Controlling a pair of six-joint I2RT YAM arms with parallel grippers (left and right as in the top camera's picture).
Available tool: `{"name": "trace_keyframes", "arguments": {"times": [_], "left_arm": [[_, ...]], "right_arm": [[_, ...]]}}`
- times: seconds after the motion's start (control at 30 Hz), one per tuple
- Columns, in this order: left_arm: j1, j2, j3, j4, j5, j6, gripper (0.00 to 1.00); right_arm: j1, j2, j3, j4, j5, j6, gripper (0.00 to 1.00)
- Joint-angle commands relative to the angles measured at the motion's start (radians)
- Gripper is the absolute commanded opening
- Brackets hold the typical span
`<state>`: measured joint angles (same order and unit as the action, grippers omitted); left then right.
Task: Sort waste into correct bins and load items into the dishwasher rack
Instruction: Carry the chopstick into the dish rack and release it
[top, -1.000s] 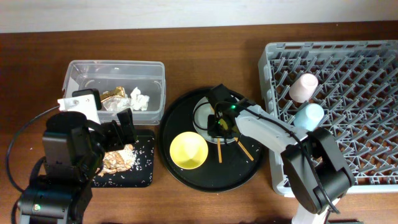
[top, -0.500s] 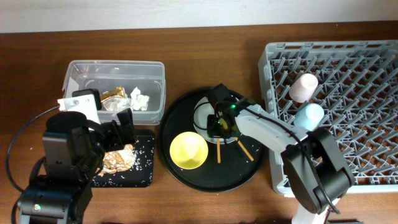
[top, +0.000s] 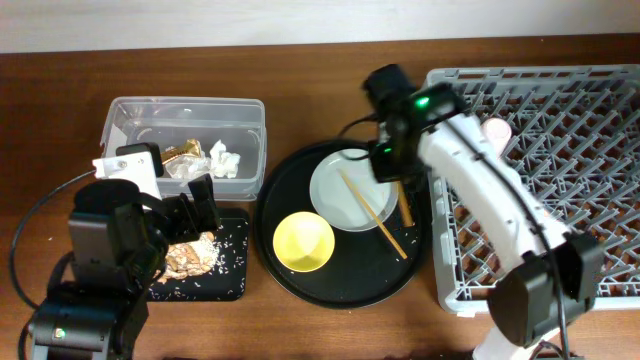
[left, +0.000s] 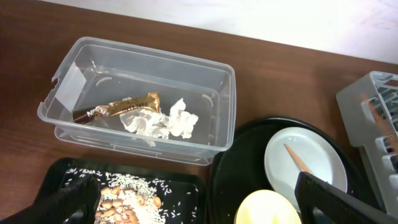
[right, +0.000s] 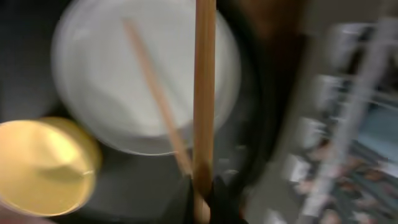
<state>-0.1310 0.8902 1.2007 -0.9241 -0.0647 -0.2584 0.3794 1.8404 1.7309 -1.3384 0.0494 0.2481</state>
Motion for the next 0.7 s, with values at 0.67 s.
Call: {"name": "trace_keyframes", "arguments": {"times": [0.67], "left_arm": [[0.005,-0.003,0.012,0.002,-0.014,-0.010,0.99]], "right_arm": [[-0.296,0.000,-0.045,-0.041,0.053,-0.113,0.05]]}}
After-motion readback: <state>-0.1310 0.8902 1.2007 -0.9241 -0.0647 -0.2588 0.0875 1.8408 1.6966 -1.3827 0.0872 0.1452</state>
